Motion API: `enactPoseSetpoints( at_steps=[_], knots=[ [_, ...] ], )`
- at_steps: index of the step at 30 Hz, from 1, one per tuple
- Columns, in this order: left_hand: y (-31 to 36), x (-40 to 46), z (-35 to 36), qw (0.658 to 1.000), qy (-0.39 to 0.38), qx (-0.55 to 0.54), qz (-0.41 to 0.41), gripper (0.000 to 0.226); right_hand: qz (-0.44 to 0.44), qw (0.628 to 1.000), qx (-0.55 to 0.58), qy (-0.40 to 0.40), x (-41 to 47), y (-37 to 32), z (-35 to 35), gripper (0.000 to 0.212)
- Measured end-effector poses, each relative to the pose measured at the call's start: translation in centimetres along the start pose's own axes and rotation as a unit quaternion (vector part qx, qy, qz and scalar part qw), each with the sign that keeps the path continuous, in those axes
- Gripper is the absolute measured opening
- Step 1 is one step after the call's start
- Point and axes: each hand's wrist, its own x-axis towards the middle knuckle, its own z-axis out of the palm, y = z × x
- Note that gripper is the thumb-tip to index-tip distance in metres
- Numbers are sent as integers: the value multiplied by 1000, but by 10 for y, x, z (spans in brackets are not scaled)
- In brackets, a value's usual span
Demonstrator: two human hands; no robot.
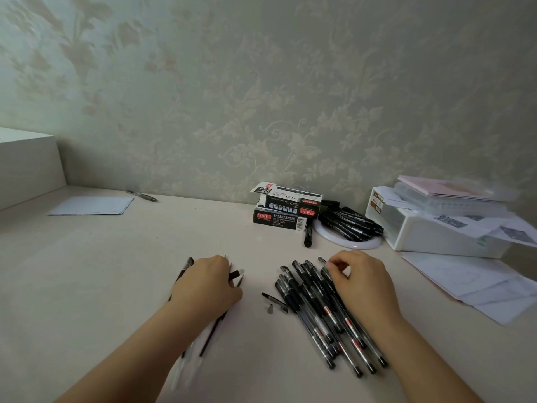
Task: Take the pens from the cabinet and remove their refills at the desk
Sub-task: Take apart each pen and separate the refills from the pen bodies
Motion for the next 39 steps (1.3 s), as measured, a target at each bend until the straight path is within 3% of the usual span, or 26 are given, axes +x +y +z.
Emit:
enactPoseSetpoints(
  at_steps=[6, 11, 13, 15, 18, 25, 28, 31, 34, 39],
  knots=[
    [7, -2, -1, 999, 20, -29, -27, 33, -6, 999, 43, 12, -3, -11, 1, 10],
    [6, 1, -16, 971, 39, -231, -41, 38, 57, 979, 197, 0, -6, -27, -2, 8],
    [10, 1, -22, 935, 16, -353, -28, 29, 98, 944, 309, -60, -9, -40, -3, 9],
    [17, -2, -24, 898, -26, -438, -14, 24, 123, 887, 416, -160, -14, -53, -4, 17],
    [29, -8, -16, 886, -49, -460, 2, 22, 111, 834, 473, -261, -22, -64, 0, 33],
    [36, -11, -11, 872, -70, -484, 39, 18, 154, 781, 534, -285, -22, -62, 5, 34],
    [38, -12, -9, 866, -74, -492, 57, 16, 171, 779, 549, -251, -19, -61, 4, 18],
    [35, -10, -8, 866, -87, -485, 81, 13, 209, 754, 608, -136, -12, -58, -1, 7],
    [33, -9, -6, 876, -103, -458, 106, 12, 214, 725, 653, -45, -6, -52, -7, 10],
    [35, -11, -3, 869, -123, -459, 134, 11, 222, 705, 673, -30, -5, -50, -6, 11]
  ],
)
